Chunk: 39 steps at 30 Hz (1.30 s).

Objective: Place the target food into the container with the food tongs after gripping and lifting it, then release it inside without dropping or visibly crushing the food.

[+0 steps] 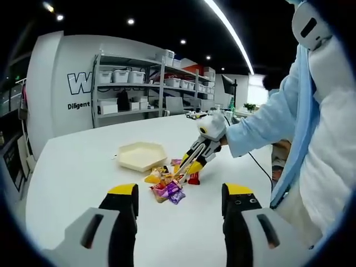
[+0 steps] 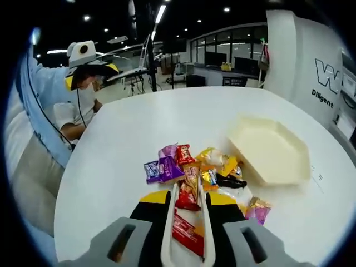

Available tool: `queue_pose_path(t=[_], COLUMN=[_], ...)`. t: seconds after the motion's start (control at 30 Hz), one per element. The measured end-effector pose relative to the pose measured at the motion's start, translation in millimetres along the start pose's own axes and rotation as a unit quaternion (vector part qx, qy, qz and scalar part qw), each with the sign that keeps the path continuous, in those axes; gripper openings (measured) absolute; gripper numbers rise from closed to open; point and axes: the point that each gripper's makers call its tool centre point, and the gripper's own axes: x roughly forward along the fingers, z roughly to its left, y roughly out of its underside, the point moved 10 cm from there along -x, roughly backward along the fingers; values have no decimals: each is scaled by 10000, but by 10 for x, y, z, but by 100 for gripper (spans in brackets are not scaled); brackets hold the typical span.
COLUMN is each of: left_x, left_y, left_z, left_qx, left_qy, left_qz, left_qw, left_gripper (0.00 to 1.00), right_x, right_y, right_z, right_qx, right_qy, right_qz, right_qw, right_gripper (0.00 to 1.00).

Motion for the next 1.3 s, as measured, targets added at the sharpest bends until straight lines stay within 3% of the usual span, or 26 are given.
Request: queue_pose_path(t=[0.3, 0.37, 0.53, 0.8, 1.3], left_x=[-9, -4, 15, 35, 79], left_y=[-9, -9, -18, -37, -89], left_z=[-18, -19, -23, -47, -75], left_qx=[-22, -11, 9, 44, 120], left_qy=[-53, -55, -27, 15, 127], left_qz=[-33, -36, -36, -48, -123], left_qw=[10000, 10000, 10000, 10000, 9998], left_gripper=[58, 57, 57, 56, 56], right_x=[23, 2, -26, -173, -362], right_y=[-8, -10, 19, -23, -202], right_z=[63, 78, 86, 152, 82], right_qx=[-115, -166, 68, 227, 134], right_qy=[51, 194, 268, 196, 536], right_qz=[105, 136, 128, -49, -329], right_qw=[9999, 9996, 9995, 9995, 9979], right_gripper=[15, 15, 14, 14, 15])
